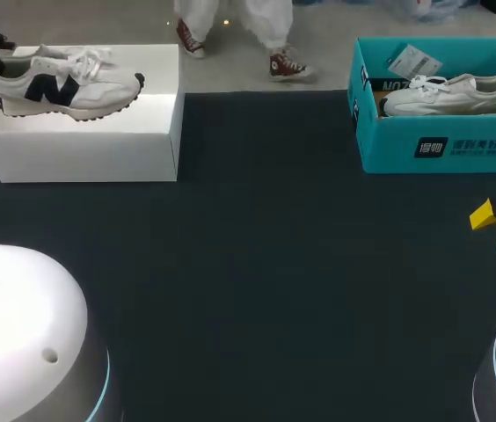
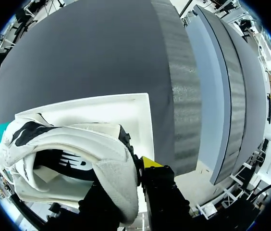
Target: Take the shoe out of the shoebox, open the shoe tongue, remove and reinsert the insole, then place the shoe into the shoebox
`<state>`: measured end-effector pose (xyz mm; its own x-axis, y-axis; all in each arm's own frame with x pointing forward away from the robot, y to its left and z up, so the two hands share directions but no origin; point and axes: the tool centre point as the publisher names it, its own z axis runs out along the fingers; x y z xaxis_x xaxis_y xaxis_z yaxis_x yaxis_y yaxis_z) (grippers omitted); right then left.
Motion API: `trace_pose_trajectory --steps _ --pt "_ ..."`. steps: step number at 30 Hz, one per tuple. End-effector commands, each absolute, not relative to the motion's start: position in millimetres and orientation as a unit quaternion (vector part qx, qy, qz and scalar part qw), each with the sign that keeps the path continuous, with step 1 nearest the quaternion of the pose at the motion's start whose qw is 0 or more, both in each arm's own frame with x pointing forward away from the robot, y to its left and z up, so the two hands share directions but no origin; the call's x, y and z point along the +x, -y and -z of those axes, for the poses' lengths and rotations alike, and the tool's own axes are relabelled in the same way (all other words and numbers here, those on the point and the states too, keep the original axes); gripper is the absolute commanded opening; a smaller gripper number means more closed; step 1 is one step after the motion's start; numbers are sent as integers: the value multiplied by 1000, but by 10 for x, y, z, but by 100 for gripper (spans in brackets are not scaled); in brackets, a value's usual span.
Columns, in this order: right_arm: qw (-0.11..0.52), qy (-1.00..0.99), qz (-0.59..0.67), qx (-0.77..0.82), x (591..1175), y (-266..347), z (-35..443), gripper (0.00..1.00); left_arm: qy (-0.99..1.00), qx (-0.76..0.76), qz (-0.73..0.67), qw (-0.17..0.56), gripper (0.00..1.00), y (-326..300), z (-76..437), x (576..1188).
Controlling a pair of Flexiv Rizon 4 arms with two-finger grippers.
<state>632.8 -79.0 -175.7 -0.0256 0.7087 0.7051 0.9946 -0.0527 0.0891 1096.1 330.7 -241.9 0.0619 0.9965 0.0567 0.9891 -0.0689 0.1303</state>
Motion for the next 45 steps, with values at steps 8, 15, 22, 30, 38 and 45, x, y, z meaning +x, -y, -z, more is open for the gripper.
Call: trace_pose_trajectory --steps 8,15,22,30,38,45 --pt "208 635 329 -667 6233 791 1752 100 -701 709 -74 16 0 -3227 2543 11048" --pt "208 635 329 -667 6233 791 1752 100 -704 707 -73 6 0 -3181 2677 10946" --pt "208 635 329 -667 6233 791 1752 100 -703 707 -69 -1 0 -3156 2859 10858" --pt "208 635 329 -667 6233 791 1752 100 -703 708 -70 -12 0 -3142 3096 10826" --pt "208 635 329 -667 6233 791 1752 100 -708 703 -68 -27 0 -3132 3289 10830" --pt "208 635 329 -667 6233 791 1752 100 -705 706 -66 -35 0 -3141 3454 10756"
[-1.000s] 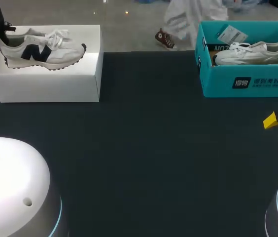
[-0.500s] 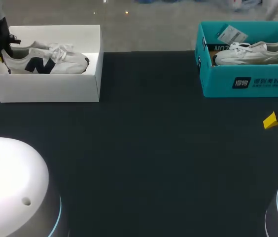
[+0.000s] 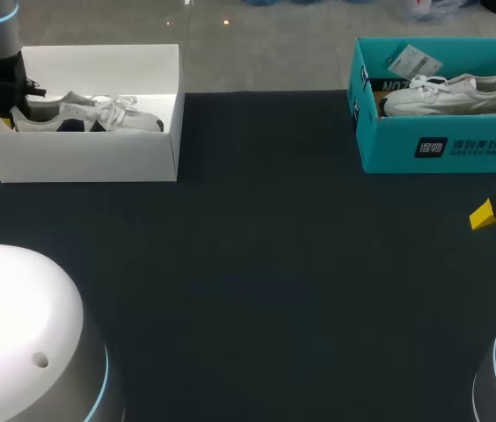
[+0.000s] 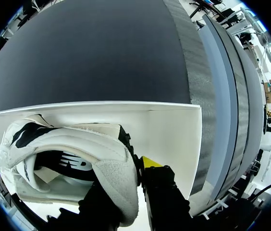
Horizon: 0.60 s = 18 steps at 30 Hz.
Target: Take the shoe out of the shoebox, open the shoe tongue, remove and reinsert the insole, then place the shoe into the shoebox
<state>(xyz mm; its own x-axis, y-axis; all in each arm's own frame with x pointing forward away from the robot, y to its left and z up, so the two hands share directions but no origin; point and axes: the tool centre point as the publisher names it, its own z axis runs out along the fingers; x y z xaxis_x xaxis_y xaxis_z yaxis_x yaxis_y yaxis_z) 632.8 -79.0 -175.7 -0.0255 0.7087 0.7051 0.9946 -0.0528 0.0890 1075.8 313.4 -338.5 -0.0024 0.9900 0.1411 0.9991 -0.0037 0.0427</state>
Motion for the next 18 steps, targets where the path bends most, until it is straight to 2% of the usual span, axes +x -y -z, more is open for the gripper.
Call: trace_pose_trajectory --steps 1,18 --pt "208 635 329 -667 6233 791 1752 100 705 -705 65 35 0 -3142 3469 10745" --pt "208 635 329 -667 6233 791 1752 100 710 -700 44 61 0 -3117 3790 10703"
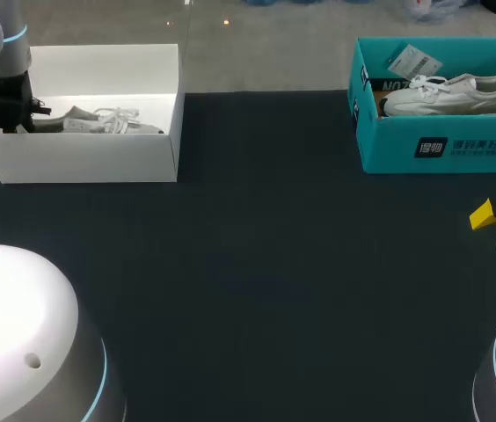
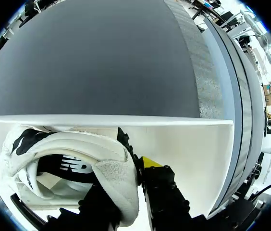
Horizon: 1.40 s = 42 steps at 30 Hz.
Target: Take the shoe out of the shoebox, open the shoe tongue, remove and reinsert the insole, then place the shoe into the shoebox
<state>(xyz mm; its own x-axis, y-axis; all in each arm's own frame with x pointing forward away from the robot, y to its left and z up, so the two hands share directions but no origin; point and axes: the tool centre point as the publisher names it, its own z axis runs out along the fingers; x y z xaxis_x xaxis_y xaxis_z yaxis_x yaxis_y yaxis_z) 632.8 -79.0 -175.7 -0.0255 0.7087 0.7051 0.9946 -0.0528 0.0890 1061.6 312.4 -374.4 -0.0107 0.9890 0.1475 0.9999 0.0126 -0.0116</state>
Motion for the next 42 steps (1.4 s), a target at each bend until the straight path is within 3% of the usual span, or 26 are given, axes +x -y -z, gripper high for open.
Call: trace_pose_trajectory --steps 1,10,11,12,13,14,22,27,33,42 --pt "208 635 329 -667 6233 791 1752 100 711 -699 42 61 0 -3114 3805 10719" --pt "208 635 329 -667 6233 791 1752 100 704 -706 42 59 1 -3130 3931 10804" --pt "208 635 329 -667 6233 791 1752 100 703 -707 42 60 9 -3132 3928 10806" --pt "208 635 329 -667 6233 791 1752 100 703 -708 43 60 23 -3137 3921 10809" --pt "208 635 329 -667 6233 791 1752 100 702 -708 44 60 46 -3142 3913 10813" --pt "208 635 329 -667 6233 791 1752 100 701 -709 46 60 100 -3149 3905 10816" --pt "208 635 329 -667 6233 791 1752 100 716 -697 35 24 100 -3113 3499 10824" --pt "208 635 329 -667 6233 791 1752 100 741 -671 15 -21 100 -2988 2937 10907" --pt "208 635 329 -667 6233 791 1752 100 763 -645 27 -23 100 -2910 2454 10903" --pt "208 635 329 -667 6233 791 1752 100 827 -552 100 -38 100 -2936 2148 10874"
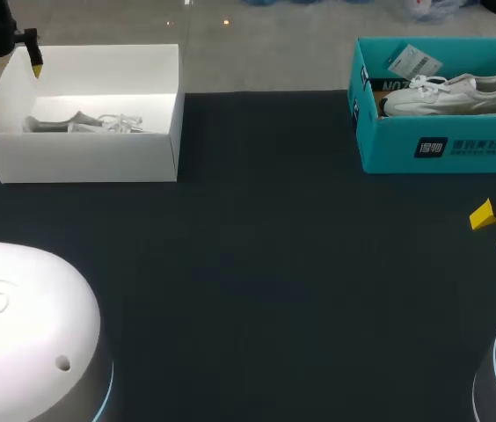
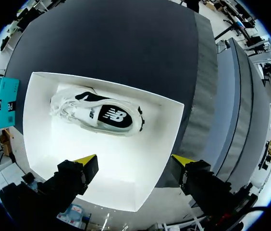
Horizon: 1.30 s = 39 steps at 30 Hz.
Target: Take the shoe out of the shoebox, open the shoe tongue, remove and reinsert the insole, then place the shoe into the shoebox
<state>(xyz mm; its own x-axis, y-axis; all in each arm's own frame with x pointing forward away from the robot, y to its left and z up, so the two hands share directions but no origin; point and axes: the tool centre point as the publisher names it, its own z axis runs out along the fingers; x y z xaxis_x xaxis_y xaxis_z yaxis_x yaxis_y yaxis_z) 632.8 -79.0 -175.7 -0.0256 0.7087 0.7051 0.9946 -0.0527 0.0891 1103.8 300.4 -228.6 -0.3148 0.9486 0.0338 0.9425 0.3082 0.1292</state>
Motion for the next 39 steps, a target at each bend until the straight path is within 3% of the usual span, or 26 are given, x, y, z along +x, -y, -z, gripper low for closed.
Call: trace_pose_trajectory --steps 1,3,17,24,39 --pt "204 634 326 -671 6277 801 1762 100 -827 552 -100 38 100 -2936 2148 10874" --pt "209 641 317 -667 6439 815 1758 100 -827 552 -100 38 100 -2936 2148 10874" --pt "90 678 320 -656 8288 1252 1238 100 -827 552 -100 38 100 -2936 2148 10874" --pt "24 672 280 -686 8637 1411 1135 100 -827 552 -100 38 100 -2936 2148 10874" --pt "24 672 280 -686 8637 1411 1135 100 -827 552 -100 38 100 -2936 2148 10874"
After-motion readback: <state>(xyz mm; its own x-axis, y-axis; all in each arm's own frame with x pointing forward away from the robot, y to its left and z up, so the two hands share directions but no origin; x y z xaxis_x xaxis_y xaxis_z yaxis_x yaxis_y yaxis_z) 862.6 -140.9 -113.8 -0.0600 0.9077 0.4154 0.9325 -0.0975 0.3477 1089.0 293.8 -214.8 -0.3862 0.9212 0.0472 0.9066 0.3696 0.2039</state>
